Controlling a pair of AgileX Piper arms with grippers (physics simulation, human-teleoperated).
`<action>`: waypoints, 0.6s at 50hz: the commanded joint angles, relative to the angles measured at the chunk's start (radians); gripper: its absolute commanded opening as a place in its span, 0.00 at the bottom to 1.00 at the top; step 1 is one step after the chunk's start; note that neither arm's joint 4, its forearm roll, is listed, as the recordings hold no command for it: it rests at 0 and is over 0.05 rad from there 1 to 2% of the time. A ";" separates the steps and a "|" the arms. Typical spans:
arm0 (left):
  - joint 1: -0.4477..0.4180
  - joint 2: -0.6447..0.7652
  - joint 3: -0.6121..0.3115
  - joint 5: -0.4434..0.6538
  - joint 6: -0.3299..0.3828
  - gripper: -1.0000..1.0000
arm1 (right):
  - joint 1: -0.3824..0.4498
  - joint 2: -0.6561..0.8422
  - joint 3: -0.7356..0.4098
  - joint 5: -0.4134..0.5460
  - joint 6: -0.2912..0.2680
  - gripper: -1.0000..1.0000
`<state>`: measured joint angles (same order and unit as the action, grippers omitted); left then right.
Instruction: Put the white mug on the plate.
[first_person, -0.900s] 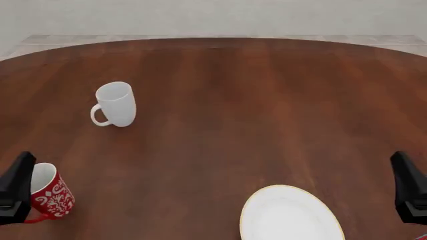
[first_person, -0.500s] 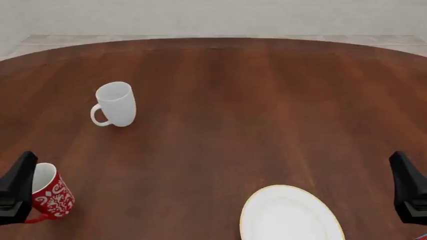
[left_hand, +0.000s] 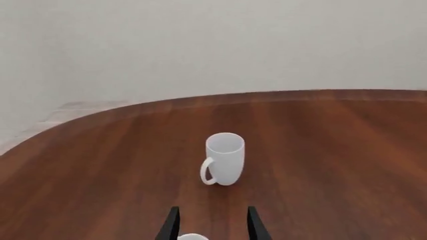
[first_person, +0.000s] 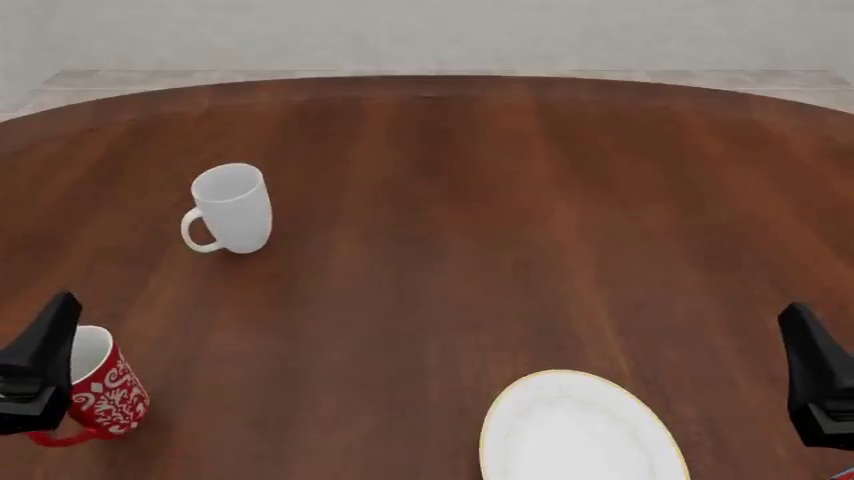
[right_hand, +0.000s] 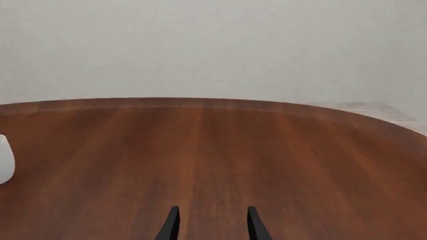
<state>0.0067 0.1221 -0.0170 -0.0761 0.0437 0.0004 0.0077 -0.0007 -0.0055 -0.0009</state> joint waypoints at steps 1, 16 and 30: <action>0.013 0.107 -0.106 0.033 0.036 1.00 | -0.001 0.000 -0.001 0.001 0.001 1.00; 0.005 0.280 -0.297 0.131 0.228 1.00 | -0.001 0.000 -0.001 0.001 0.001 1.00; -0.051 0.448 -0.495 0.288 0.407 1.00 | -0.001 0.000 -0.001 0.001 0.001 1.00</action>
<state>-0.0189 0.4493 -0.3552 0.0951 0.3356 0.0005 0.0077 -0.0006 -0.0056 -0.0009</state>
